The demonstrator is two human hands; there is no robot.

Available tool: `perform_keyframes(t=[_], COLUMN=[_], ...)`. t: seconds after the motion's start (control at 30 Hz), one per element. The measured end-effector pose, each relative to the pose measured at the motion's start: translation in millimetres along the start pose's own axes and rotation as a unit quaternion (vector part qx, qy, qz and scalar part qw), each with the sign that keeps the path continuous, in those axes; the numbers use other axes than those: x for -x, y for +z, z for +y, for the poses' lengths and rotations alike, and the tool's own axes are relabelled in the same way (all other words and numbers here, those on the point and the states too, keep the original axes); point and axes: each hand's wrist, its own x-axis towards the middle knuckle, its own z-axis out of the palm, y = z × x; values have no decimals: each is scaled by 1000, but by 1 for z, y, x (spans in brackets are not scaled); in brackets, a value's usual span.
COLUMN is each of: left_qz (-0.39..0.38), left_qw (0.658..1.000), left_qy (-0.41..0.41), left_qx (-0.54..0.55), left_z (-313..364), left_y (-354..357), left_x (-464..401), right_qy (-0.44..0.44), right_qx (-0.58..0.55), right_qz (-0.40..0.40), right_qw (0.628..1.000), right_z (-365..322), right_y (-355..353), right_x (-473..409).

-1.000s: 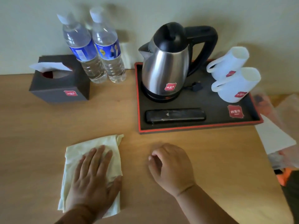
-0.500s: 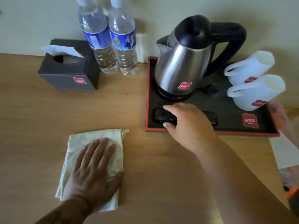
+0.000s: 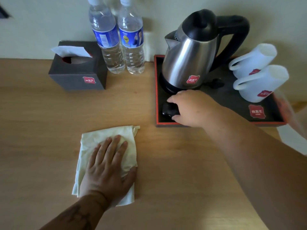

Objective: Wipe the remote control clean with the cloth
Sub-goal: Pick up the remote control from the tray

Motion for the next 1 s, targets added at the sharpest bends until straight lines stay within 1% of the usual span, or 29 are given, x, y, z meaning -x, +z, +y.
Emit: perform_keyframes(t=[0.07, 0.17, 0.27, 0.33, 0.4, 0.57, 0.7, 0.8, 0.87, 0.9, 0.97, 1.0], left_qz=[0, -6, -20, -24, -23, -17, -19, -25, -30, -26, -2, 25], left_qw=[1000, 1000, 1000, 1000, 1000, 1000, 1000, 1000, 998, 995, 971, 958], left_qy=[1, 1, -6, -8, -7, 1, 2, 2, 4, -2, -57, -94], left_qx=[-2, -3, -2, -2, -4, 3, 5, 15, 54, 99, 233, 270], left_z=[0, -1, -1, -1, -1, -2, -3, -4, -5, -6, -10, -14], left_y=[1, 1, 0, -1, -2, -1, 0, -2, -6, -9, -23, -30], left_x=[1, 1, 0, 0, 1, 1, 2, 2, 2, 1, -4, -5], right_qy=[-7, -15, -15, -9, 0, 19, 24, 32, 33, 36, 50, 54], right_qx=[-10, -32, -78, -111, -133, -159, -174, -164, -148, -141, -149, -161], right_qz=[18, 67, 108, 102, 79, 37, 39, 19, -3, -6, 26, 54], right_qw=[1000, 997, 991, 989, 988, 986, 984, 986, 988, 989, 987, 984], right_z=[-5, -19, -40, -56, -70, -93, -104, -106, -106, -108, -118, -128], right_y=[-6, -17, -16, -3, 16, 56, 66, 64, 61, 59, 51, 46], right_x=[6, 21, 45, 60, 72, 84, 86, 85, 86, 88, 92, 93])
